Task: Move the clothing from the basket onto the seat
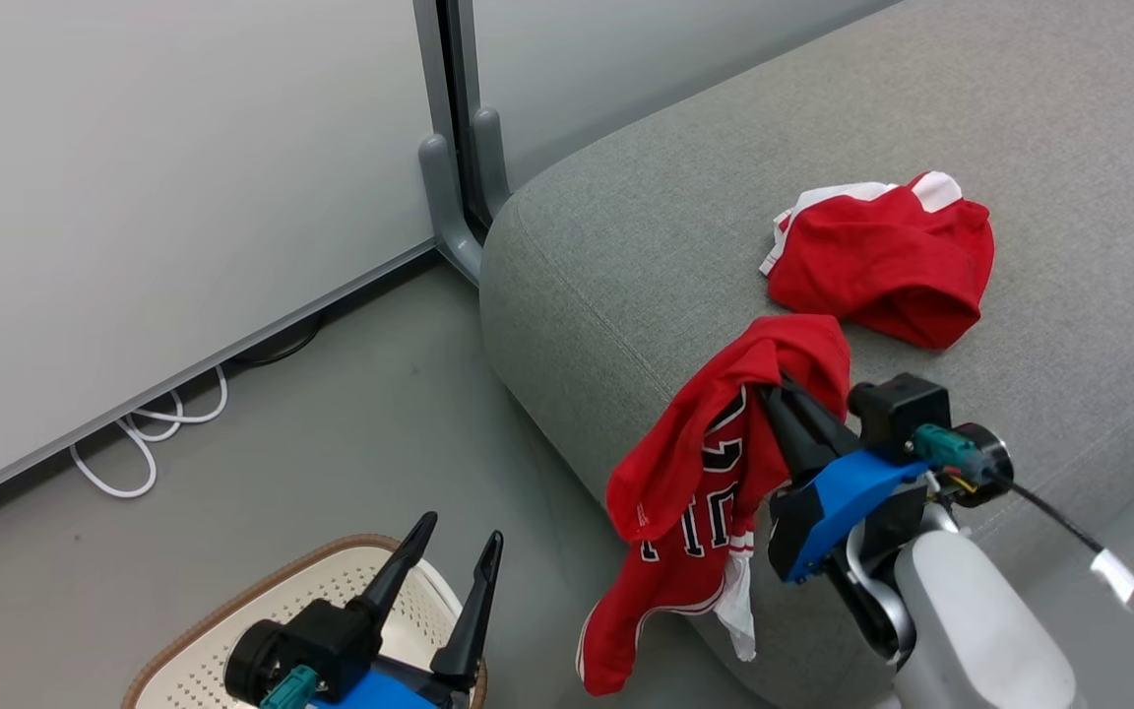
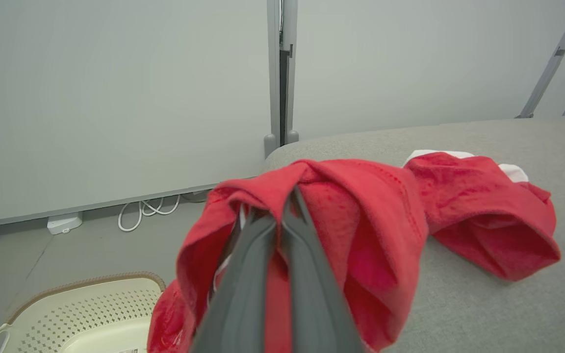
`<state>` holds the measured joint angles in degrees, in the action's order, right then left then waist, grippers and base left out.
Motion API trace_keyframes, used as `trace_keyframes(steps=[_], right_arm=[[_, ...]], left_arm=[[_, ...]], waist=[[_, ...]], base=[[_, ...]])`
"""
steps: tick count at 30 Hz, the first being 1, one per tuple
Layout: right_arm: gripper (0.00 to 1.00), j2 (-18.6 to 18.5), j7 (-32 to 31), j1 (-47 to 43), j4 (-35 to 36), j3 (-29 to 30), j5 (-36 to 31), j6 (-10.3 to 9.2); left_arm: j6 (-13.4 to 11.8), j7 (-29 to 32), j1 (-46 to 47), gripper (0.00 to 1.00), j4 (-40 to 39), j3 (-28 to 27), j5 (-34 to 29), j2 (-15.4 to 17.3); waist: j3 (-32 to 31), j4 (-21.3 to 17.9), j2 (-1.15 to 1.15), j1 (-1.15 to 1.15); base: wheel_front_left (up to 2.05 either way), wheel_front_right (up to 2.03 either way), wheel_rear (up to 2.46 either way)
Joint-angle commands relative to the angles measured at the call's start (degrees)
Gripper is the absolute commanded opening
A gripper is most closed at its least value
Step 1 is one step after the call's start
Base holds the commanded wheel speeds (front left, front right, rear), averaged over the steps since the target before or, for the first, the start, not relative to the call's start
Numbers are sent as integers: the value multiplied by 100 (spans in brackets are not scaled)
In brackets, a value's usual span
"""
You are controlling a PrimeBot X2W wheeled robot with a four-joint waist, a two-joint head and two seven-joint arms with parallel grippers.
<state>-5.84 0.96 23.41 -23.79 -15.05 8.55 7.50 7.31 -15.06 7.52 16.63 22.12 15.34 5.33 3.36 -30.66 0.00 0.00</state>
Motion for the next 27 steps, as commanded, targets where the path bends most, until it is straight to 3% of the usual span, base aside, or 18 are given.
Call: trace_keyframes(steps=[1, 7, 13, 17, 23, 27], right_arm=[[0, 33, -27, 88, 31, 56, 35, -2], [0, -96, -415, 1038, 51, 782, 256, -2], [0, -583, -934, 2513, 72, 1898, 376, -1], [0, -1108, -1184, 3433, -13, 2695, 330, -3], [0, -1734, -927, 4194, -383, 3572, -97, -2], [0, -1788, -614, 4045, -870, 3944, -287, -1]], left_arm=[[20, -17, 60, 100, -11, -46, 1, 67], [20, -17, 142, 100, -120, -84, -98, 135], [20, -17, 576, 100, -384, 4, -215, 381], [20, -17, 987, 100, -612, 128, -310, 522], [21, -17, 1651, 100, -916, 377, -371, 849], [21, -17, 1958, 100, -1122, 441, -387, 967]], waist=[[26, -3, 0, 0], [390, 109, 0, 0], [1266, 440, 0, 0], [2032, 711, 0, 0], [3028, 1089, 0, 0], [3483, 1322, 0, 0]], base=[[0, 0, 0], [0, 0, 0], [0, 0, 0], [0, 0, 0], [0, 0, 0], [0, 0, 0]])
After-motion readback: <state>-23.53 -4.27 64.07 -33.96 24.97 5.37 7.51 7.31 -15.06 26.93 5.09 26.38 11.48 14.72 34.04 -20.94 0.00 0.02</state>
